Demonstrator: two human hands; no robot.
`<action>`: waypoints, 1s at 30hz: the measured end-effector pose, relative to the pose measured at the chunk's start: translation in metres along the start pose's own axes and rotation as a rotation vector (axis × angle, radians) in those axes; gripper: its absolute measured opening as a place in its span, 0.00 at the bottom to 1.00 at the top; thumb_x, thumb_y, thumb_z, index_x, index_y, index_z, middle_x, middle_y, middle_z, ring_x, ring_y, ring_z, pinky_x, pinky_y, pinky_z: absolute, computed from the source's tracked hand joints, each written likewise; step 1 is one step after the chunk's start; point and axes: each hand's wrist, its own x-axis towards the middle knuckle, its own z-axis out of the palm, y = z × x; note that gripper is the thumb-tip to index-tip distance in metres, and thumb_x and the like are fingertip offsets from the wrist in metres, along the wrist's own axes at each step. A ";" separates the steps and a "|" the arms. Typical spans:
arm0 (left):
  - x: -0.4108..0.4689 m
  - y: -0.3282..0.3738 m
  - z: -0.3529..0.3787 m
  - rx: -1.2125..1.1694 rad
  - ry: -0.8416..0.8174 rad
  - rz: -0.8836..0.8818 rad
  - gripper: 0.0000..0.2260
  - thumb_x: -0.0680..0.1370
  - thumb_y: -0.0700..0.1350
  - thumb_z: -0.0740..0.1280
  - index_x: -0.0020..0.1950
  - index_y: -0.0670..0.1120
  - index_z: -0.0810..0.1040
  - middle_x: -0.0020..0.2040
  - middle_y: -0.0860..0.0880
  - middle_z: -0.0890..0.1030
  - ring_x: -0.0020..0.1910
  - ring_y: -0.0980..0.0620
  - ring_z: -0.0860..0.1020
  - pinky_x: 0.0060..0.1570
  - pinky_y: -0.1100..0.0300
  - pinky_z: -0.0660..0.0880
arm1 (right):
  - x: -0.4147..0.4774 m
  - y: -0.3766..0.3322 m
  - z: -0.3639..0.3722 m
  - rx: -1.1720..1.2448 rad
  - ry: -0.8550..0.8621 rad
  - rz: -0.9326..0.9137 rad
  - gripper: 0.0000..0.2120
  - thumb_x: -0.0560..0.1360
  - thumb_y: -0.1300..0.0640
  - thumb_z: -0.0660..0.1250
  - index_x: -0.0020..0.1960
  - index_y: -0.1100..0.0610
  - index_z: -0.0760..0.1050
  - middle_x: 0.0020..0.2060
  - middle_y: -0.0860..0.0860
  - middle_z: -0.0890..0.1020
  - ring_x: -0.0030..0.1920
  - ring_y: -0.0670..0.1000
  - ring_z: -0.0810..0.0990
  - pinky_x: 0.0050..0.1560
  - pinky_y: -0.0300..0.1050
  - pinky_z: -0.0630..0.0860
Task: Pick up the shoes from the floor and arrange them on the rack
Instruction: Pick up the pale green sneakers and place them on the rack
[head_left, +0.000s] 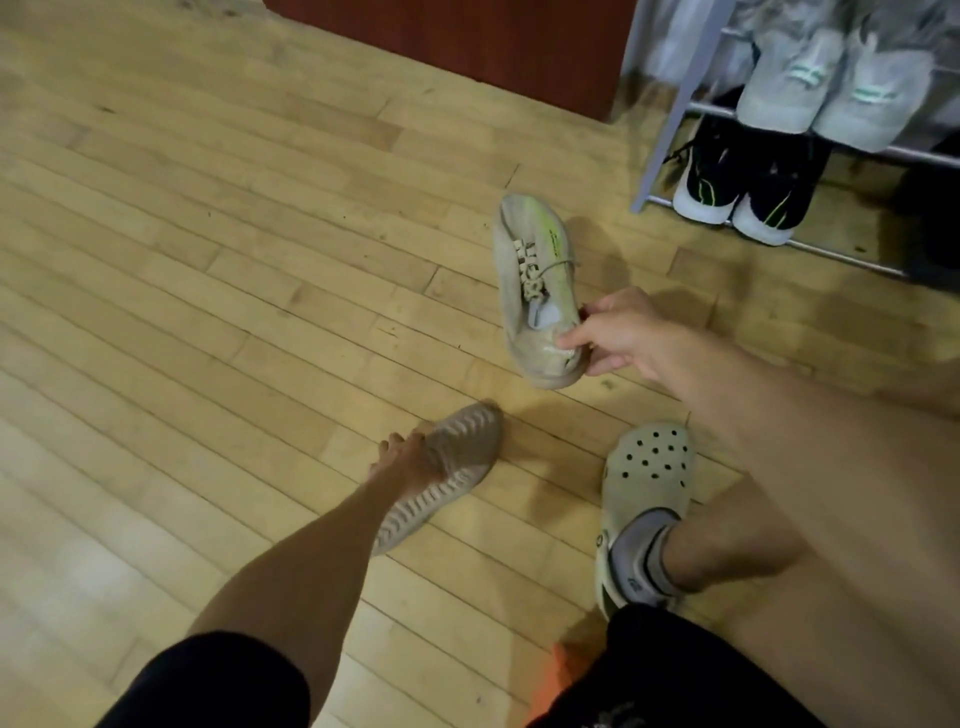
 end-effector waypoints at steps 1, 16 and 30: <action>-0.001 0.000 0.001 0.037 0.003 0.016 0.30 0.73 0.55 0.70 0.71 0.49 0.65 0.65 0.43 0.67 0.65 0.43 0.66 0.61 0.47 0.69 | 0.000 0.001 0.000 0.007 -0.001 0.004 0.20 0.68 0.66 0.75 0.59 0.63 0.78 0.48 0.58 0.83 0.47 0.56 0.82 0.46 0.49 0.81; -0.038 0.026 -0.024 -0.108 0.487 0.128 0.16 0.75 0.48 0.69 0.61 0.45 0.74 0.54 0.47 0.76 0.48 0.49 0.75 0.44 0.56 0.75 | -0.038 0.006 -0.001 0.013 0.004 -0.059 0.21 0.68 0.66 0.76 0.60 0.63 0.77 0.50 0.58 0.83 0.47 0.56 0.82 0.50 0.49 0.81; -0.017 0.015 0.010 -0.474 -0.074 -0.090 0.33 0.74 0.51 0.71 0.74 0.43 0.61 0.72 0.42 0.64 0.67 0.42 0.69 0.57 0.53 0.73 | -0.024 0.030 -0.027 0.021 0.064 0.034 0.23 0.67 0.68 0.76 0.60 0.64 0.77 0.55 0.60 0.83 0.49 0.57 0.82 0.51 0.52 0.81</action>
